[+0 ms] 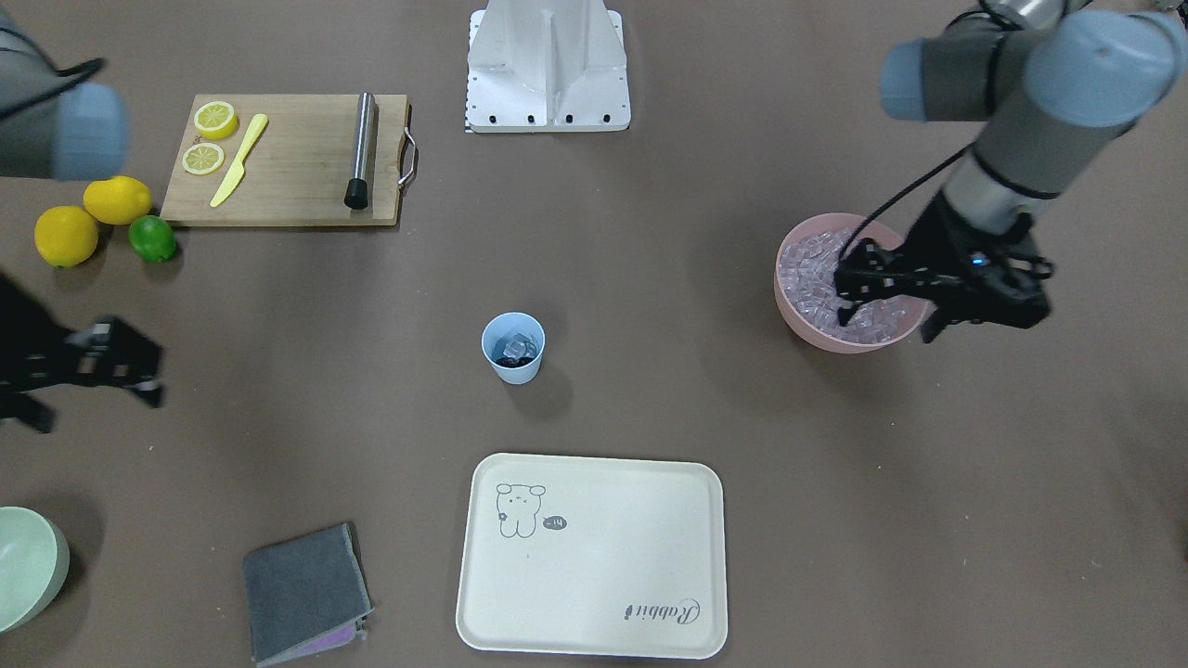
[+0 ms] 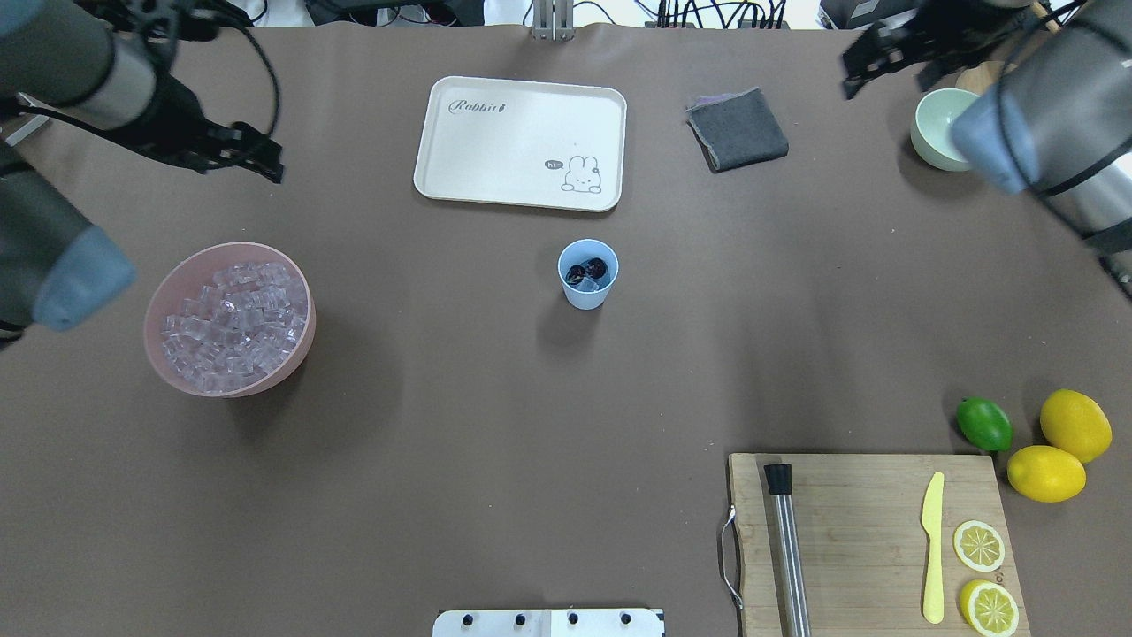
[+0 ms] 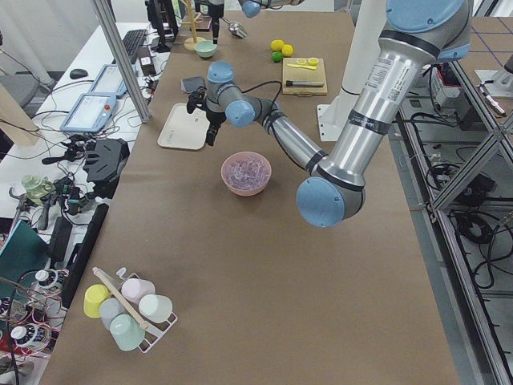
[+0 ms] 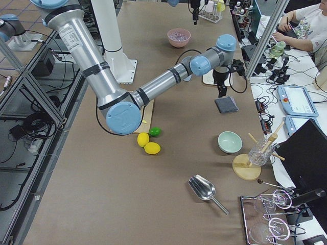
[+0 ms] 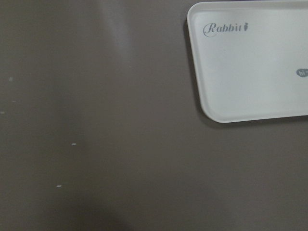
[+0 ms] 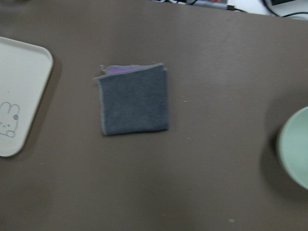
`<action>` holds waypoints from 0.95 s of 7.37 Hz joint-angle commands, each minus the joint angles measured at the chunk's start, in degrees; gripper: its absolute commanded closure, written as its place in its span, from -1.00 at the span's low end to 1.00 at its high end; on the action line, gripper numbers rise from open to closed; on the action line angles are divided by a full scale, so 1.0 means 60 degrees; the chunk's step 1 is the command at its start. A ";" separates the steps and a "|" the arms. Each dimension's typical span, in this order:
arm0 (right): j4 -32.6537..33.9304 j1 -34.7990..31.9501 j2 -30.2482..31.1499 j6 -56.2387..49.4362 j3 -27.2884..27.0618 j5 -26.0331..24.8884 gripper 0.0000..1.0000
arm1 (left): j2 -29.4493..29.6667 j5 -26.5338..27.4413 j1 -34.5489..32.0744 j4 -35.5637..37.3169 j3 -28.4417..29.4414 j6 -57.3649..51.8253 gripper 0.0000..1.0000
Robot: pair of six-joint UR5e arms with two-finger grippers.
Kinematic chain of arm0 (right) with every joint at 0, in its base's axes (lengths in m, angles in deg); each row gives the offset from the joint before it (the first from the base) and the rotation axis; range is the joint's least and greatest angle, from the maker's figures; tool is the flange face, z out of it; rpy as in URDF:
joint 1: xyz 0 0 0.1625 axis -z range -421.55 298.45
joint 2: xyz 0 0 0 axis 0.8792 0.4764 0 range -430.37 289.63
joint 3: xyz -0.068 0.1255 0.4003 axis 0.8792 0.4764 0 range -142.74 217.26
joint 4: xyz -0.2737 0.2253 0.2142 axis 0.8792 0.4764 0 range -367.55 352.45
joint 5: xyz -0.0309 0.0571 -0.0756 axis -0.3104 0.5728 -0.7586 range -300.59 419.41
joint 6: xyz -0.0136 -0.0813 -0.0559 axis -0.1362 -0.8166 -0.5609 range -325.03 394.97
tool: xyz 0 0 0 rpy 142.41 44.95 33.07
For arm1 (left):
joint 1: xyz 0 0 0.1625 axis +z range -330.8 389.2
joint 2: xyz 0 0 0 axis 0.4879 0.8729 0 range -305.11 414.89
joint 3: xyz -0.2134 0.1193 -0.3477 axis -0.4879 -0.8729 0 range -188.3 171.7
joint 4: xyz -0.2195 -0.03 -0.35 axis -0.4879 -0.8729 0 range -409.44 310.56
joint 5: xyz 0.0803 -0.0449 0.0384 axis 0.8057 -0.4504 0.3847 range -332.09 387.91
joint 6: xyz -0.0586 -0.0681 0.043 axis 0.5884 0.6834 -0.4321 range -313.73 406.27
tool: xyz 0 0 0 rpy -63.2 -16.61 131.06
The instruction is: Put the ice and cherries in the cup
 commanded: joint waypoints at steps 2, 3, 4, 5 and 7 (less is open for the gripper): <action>0.0040 -0.2975 0.1021 -0.5817 0.1998 0.0886 -0.97 | -0.1166 -0.0699 -0.3311 0.0831 0.1805 -0.6079 -0.96; 0.0055 -0.3054 0.1283 -0.6074 0.1987 0.0712 -0.97 | -0.1166 -0.0741 -0.4176 0.0835 0.2860 -0.7905 -0.96; 0.0040 -0.3069 0.1459 -0.6497 0.2002 0.0347 -0.97 | -0.1355 -0.0756 -0.4663 0.0835 0.3190 -0.8677 -0.96; 0.0055 -0.3069 0.1476 -0.6502 0.2002 0.0315 -0.97 | -0.1806 -0.0800 -0.4871 0.0806 0.3135 -0.8975 -0.96; 0.0142 -0.2692 0.1708 -0.6400 0.2016 -0.0804 -0.97 | -0.1884 -0.0844 -0.4961 0.1039 0.2814 -0.8934 -0.96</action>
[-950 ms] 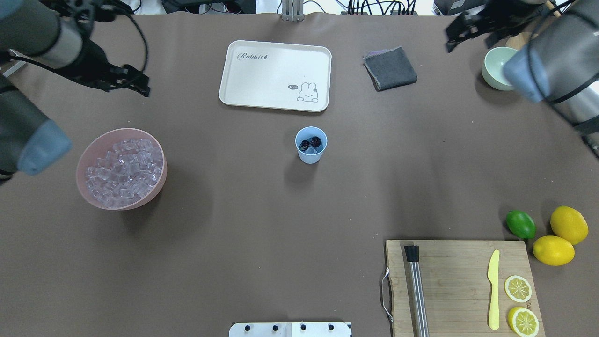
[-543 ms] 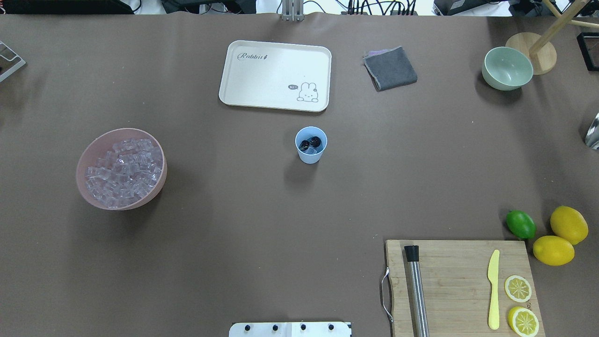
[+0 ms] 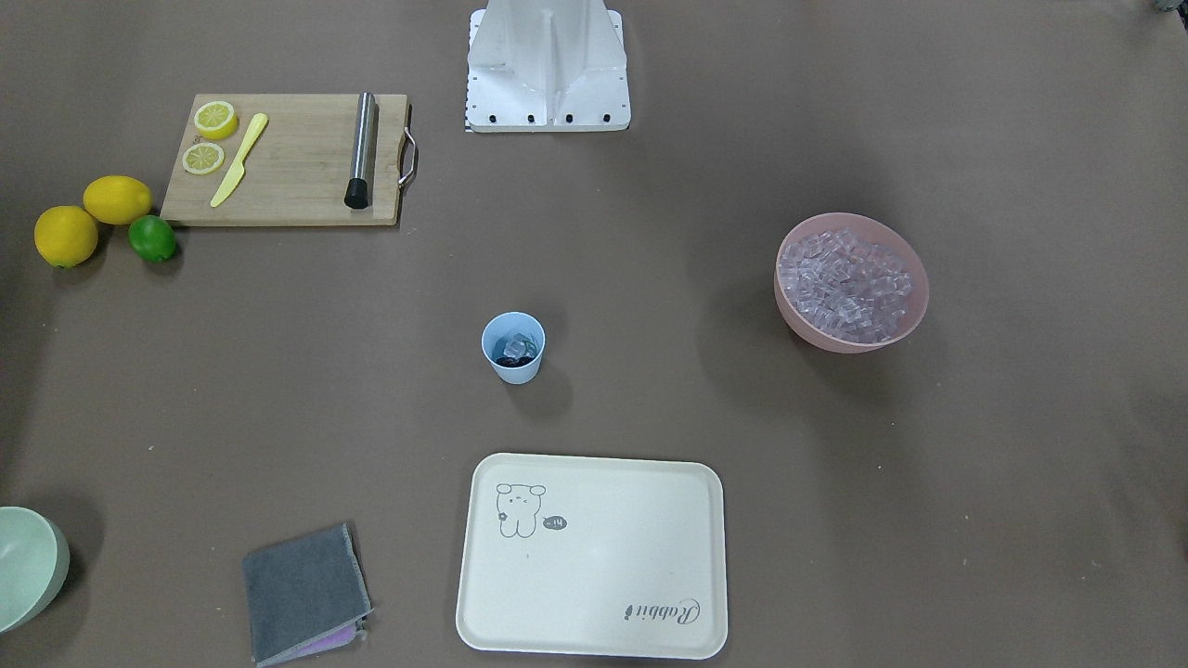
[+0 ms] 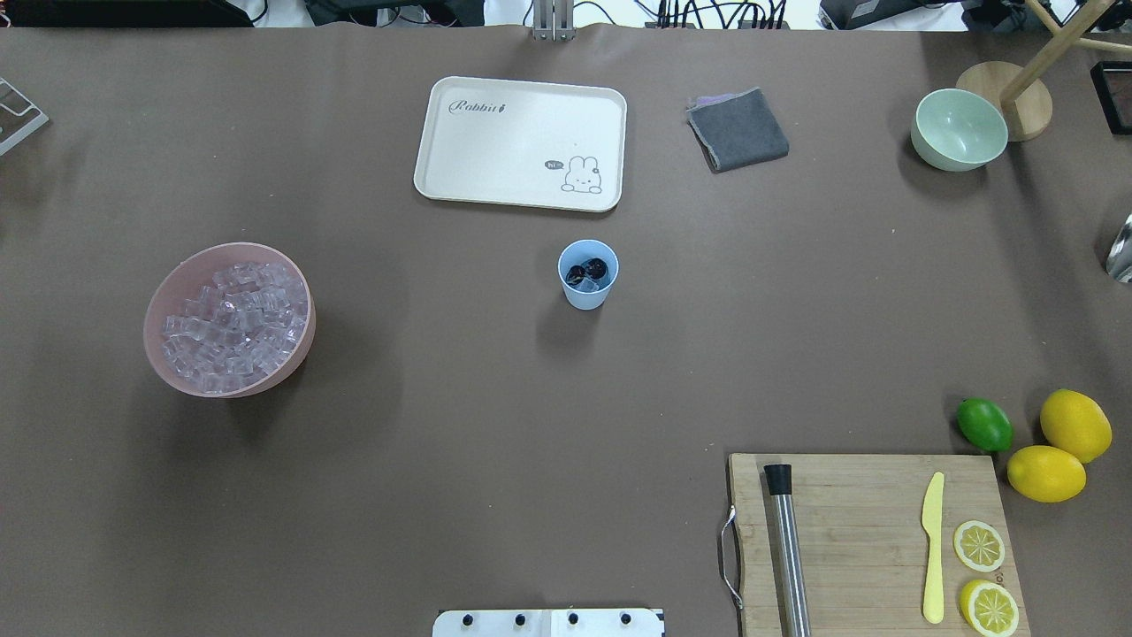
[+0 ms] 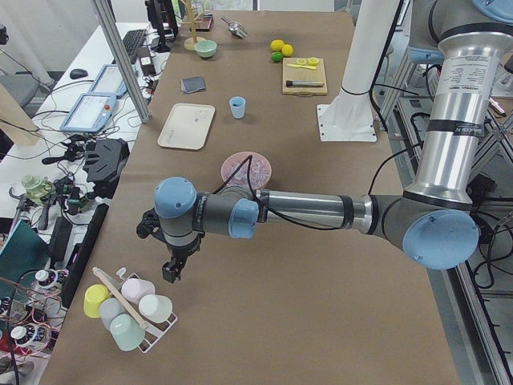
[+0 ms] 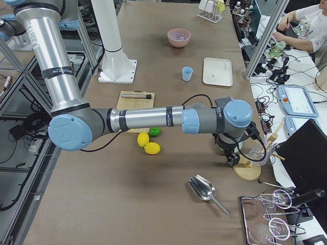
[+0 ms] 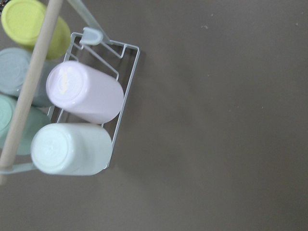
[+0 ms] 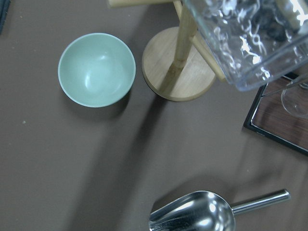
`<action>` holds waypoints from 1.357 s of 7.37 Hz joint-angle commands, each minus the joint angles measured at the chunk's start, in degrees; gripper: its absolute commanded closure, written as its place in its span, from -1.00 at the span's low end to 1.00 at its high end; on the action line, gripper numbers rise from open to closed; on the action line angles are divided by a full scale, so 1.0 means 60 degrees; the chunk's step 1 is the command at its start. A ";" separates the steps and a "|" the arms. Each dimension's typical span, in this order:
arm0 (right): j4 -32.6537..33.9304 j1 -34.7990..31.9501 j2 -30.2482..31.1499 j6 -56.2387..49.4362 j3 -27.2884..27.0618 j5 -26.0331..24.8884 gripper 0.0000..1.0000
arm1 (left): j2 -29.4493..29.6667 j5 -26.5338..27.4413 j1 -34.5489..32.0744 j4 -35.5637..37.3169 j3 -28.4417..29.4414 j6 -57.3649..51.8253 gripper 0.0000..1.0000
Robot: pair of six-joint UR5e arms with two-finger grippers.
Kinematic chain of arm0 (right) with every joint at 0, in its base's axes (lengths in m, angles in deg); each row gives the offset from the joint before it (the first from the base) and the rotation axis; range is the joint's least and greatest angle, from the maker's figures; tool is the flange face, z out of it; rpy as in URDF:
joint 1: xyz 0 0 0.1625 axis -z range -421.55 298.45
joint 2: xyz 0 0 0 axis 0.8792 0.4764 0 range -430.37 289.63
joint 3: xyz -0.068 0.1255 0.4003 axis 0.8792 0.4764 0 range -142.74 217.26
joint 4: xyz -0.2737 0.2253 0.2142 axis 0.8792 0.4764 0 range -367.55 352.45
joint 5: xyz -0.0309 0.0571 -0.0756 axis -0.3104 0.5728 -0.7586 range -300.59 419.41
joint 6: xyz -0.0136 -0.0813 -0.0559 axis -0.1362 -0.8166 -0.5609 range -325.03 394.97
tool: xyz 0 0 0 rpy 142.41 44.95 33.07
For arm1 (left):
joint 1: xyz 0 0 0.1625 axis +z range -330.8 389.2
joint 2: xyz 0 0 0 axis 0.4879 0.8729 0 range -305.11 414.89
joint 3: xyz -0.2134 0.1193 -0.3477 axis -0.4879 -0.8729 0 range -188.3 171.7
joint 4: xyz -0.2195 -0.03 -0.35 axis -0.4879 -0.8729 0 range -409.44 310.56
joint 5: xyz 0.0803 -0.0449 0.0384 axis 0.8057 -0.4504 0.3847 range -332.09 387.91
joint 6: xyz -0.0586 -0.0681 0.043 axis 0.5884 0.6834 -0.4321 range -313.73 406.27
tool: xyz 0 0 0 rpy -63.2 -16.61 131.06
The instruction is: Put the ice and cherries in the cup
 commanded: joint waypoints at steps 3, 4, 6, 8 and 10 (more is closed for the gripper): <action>0.0050 0.0637 0.0453 0.0646 -0.0103 -0.1406 -0.99 | -0.0225 -0.0466 -0.0104 0.1092 -0.1153 -0.0015 -0.96; 0.0080 0.0608 0.0570 0.0646 -0.0366 -0.1172 -0.99 | -0.0387 -0.0465 -0.0119 0.1107 -0.1388 -0.0016 -0.96; 0.0124 0.0623 0.0542 0.0661 -0.0383 -0.1142 -0.99 | -0.0637 -0.0509 -0.0119 0.1063 -0.1566 0.0246 -0.96; 0.0211 0.0623 0.0629 0.1198 -0.0397 -0.0238 -0.99 | -0.0564 -0.0480 -0.0090 0.1092 -0.1786 0.0671 -0.96; 0.0736 0.0623 0.0936 0.2703 -0.1082 -0.0231 -0.99 | -0.0608 -0.0494 -0.0104 0.1078 -0.1800 0.0775 -0.96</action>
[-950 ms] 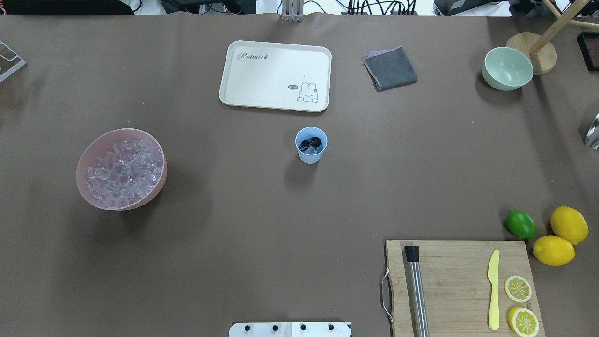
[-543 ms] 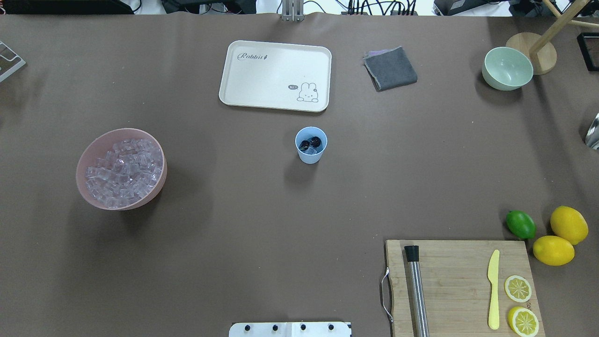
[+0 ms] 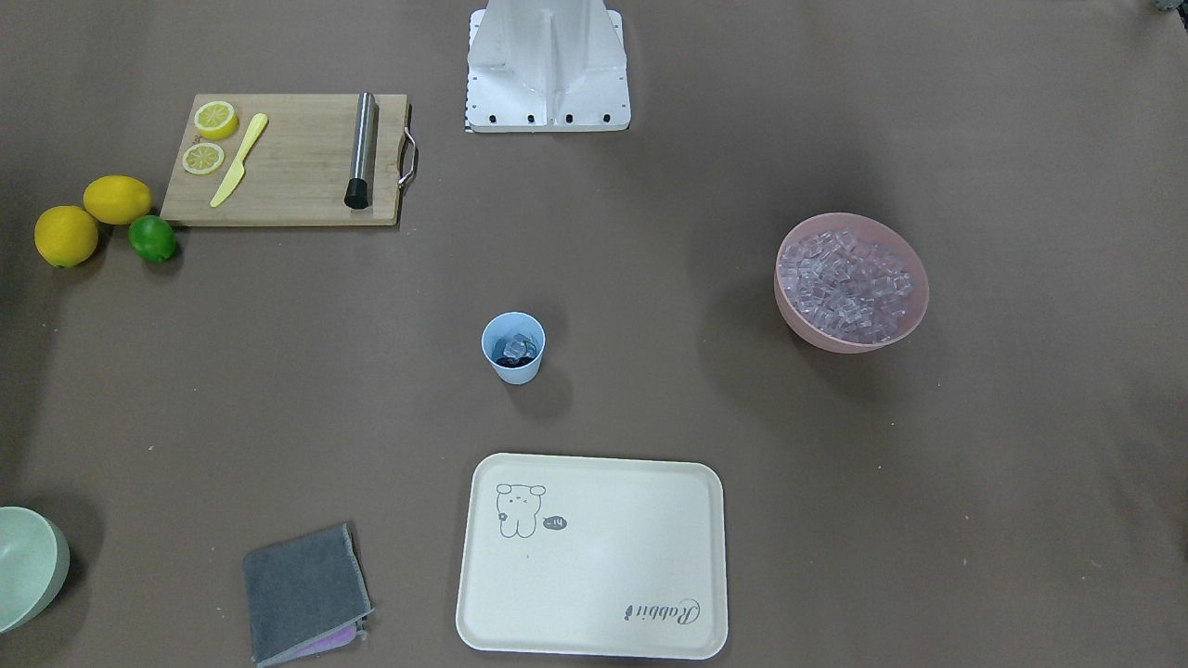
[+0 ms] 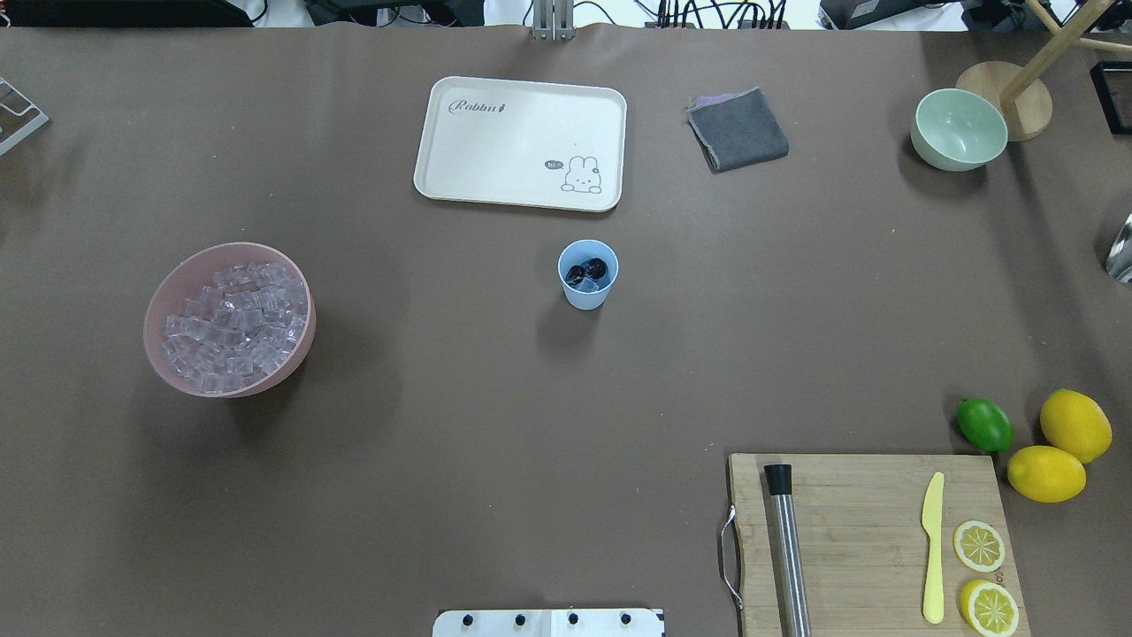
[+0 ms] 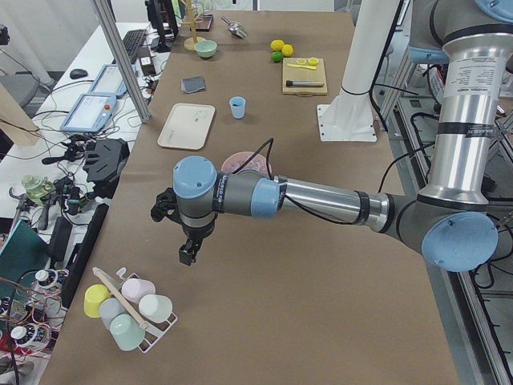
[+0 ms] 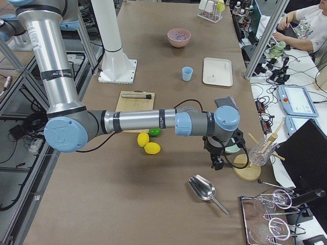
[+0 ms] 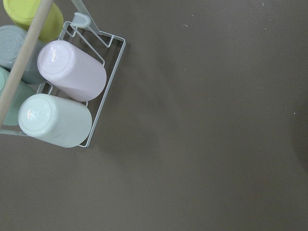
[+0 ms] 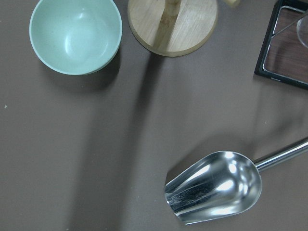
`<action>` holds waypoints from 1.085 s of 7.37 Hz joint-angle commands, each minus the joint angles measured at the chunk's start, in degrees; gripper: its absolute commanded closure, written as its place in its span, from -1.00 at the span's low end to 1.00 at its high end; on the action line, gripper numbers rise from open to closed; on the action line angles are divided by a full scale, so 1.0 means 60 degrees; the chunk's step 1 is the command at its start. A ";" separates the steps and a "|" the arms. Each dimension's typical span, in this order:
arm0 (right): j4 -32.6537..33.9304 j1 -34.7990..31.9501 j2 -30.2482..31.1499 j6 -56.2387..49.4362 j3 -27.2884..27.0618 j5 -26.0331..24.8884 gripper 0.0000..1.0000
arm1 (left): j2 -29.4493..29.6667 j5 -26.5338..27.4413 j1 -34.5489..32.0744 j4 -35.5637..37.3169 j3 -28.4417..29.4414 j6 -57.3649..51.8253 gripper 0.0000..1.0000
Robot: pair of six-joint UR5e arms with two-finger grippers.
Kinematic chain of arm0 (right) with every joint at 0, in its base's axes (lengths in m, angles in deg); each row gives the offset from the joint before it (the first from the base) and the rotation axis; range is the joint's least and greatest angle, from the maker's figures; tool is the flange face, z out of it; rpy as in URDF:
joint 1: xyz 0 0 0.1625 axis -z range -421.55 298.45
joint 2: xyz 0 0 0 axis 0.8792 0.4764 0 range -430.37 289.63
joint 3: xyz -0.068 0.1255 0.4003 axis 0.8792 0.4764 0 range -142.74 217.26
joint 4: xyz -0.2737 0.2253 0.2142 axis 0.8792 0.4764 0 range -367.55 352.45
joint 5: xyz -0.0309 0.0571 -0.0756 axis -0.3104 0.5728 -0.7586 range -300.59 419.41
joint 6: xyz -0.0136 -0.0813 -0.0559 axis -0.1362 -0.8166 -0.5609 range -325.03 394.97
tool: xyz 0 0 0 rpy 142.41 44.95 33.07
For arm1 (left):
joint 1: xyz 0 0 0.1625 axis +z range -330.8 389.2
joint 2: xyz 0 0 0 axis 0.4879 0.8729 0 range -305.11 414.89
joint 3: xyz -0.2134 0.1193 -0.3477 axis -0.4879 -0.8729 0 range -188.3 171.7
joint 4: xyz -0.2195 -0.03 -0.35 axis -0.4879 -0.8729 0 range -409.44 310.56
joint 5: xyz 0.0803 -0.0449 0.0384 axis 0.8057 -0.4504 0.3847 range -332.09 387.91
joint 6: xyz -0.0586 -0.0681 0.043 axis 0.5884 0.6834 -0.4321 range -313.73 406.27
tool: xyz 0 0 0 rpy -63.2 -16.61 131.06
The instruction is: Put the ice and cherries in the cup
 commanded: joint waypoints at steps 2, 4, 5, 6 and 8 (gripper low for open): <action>0.0325 0.0000 0.0357 0.1020 -0.0459 -0.0106 -0.99 | -0.0353 -0.0026 -0.0023 -0.0128 -0.0110 -0.0044 -0.96; 0.0237 -0.0014 0.0474 0.0991 -0.0531 -0.0121 -0.99 | -0.0343 0.0003 0.0079 -0.0845 0.0253 -0.0001 -0.96; 0.0237 -0.0029 0.0459 0.0962 -0.0518 -0.0121 -0.99 | -0.0298 -0.0040 0.0080 -0.0934 0.0096 0.0042 -0.96; 0.0237 -0.0029 0.0430 0.0947 -0.0474 -0.0135 -0.99 | -0.0414 -0.0012 0.0080 -0.1094 0.0094 -0.0044 -0.96; 0.0237 -0.0029 0.0430 0.0932 -0.0473 -0.0179 -0.99 | -0.0444 0.0163 0.0051 -0.1315 0.0066 0.0057 -0.96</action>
